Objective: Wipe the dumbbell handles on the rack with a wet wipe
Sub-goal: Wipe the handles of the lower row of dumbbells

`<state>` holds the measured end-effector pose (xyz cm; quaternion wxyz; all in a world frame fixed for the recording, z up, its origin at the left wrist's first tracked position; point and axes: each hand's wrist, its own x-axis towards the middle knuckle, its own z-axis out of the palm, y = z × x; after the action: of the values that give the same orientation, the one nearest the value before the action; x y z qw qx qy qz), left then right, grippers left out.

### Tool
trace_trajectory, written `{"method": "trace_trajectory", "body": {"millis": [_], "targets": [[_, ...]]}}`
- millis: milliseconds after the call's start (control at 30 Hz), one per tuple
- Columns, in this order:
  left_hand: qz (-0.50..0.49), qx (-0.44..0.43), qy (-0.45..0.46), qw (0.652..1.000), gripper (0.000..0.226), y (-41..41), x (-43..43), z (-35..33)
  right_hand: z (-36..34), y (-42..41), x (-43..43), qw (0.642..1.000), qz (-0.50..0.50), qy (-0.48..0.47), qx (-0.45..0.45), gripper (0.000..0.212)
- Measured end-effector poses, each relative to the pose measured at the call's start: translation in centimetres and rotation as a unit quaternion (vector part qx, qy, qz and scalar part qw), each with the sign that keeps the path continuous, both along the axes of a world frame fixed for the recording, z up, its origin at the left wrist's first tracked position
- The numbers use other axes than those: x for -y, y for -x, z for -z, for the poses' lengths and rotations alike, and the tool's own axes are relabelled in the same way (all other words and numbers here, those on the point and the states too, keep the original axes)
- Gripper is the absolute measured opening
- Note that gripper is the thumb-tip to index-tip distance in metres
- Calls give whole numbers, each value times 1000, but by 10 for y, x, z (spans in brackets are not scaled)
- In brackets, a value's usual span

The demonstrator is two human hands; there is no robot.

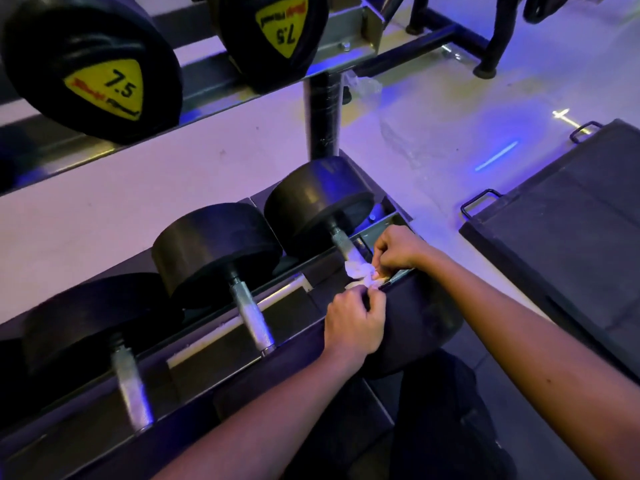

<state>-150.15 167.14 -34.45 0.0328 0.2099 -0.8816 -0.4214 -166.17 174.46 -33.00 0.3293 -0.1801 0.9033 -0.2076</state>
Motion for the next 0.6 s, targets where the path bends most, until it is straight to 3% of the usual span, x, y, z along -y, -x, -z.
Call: {"method": "trace_trajectory", "body": {"millis": [133, 600], "targets": [[-8, -2, 5, 1000, 35, -1, 0, 2, 8, 2, 0, 999, -17, 18, -26, 14], [-28, -32, 19, 999, 41, 4, 0, 7, 13, -1, -2, 992, -47, 85, -76, 5]]}}
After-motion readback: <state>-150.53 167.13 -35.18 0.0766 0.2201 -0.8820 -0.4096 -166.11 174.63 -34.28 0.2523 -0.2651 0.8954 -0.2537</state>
